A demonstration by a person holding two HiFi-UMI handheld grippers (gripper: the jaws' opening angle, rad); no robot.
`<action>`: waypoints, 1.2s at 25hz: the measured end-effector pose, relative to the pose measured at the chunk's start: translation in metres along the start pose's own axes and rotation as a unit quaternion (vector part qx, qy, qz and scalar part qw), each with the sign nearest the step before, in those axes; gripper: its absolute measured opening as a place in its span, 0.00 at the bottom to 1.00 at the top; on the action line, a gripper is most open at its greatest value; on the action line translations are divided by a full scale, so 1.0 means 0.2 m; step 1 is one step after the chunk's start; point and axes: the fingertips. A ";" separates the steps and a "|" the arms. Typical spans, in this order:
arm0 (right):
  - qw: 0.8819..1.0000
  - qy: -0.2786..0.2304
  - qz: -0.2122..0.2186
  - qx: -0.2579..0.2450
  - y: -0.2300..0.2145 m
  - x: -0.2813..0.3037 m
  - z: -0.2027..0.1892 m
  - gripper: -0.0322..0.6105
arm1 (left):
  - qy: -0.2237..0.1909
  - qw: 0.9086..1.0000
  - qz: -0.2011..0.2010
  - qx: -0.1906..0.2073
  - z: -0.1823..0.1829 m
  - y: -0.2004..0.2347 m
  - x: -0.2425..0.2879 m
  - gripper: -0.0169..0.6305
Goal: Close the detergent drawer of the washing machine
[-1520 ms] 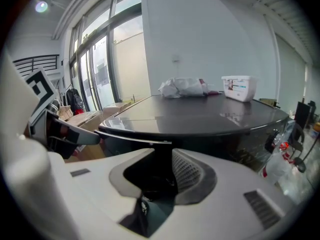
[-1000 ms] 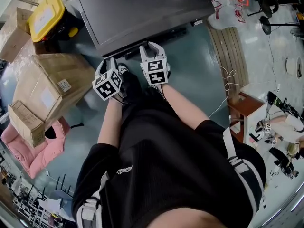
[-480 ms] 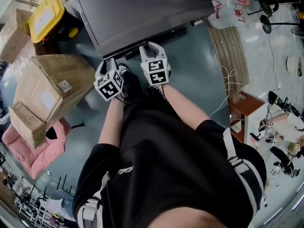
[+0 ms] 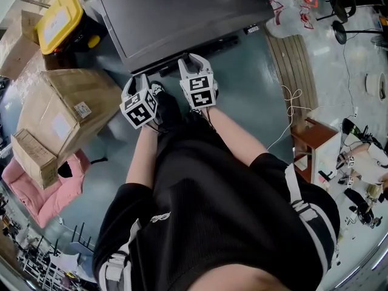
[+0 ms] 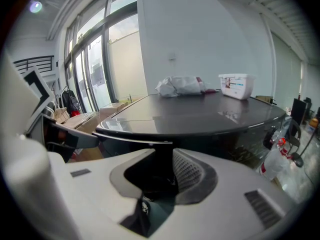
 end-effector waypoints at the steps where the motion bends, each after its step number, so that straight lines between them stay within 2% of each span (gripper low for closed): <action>1: 1.000 0.000 0.000 0.000 0.00 0.00 0.00 0.21 | 0.001 1.000 0.000 0.000 0.00 0.00 0.00 0.26; 16: 1.000 0.004 -0.014 0.008 0.00 0.01 -0.01 0.21 | 0.007 1.000 -0.006 -0.002 0.00 0.01 0.01 0.26; 21: 0.999 0.008 -0.023 0.023 0.00 0.01 -0.01 0.21 | 0.010 1.000 -0.003 -0.014 0.01 0.03 0.01 0.32; 27: 0.999 0.016 -0.029 0.028 0.00 0.02 -0.02 0.20 | 0.008 1.000 -0.004 -0.021 0.00 0.02 0.02 0.32; 30: 0.998 0.019 -0.032 0.041 -0.01 0.04 -0.04 0.20 | -0.002 0.999 -0.008 -0.037 0.01 0.03 0.03 0.31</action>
Point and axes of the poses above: the fingertips, and each gripper's own axes: x forward along the fingers, y to its left, z out of its top, and after that the axes turned 12 degrees about -x, right-handed
